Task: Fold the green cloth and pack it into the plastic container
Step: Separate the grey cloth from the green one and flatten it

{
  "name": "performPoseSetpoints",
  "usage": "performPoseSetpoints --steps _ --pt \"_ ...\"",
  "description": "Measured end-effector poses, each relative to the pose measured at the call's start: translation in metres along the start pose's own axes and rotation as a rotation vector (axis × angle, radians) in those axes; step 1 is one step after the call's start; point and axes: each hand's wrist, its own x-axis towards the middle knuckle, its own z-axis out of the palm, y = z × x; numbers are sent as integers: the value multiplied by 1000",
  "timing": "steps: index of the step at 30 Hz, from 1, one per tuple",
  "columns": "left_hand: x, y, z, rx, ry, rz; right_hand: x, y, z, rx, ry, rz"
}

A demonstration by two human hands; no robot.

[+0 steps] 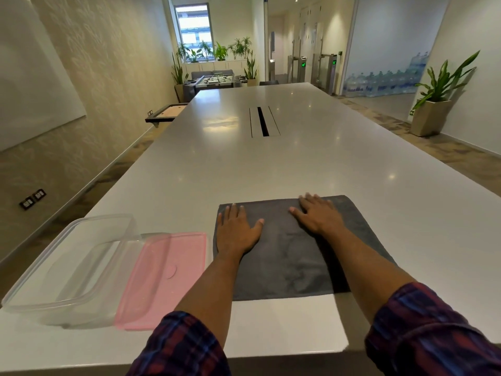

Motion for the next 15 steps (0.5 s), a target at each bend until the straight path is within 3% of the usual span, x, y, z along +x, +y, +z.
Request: performPoseSetpoints --steps 5,11,15 --pt "3 0 1 72 -29 1 -7 33 -6 -43 17 141" --pt "5 0 4 121 -46 3 -47 -59 9 -8 103 -114" --pt "2 1 2 109 -40 4 -74 -85 31 15 99 -108"
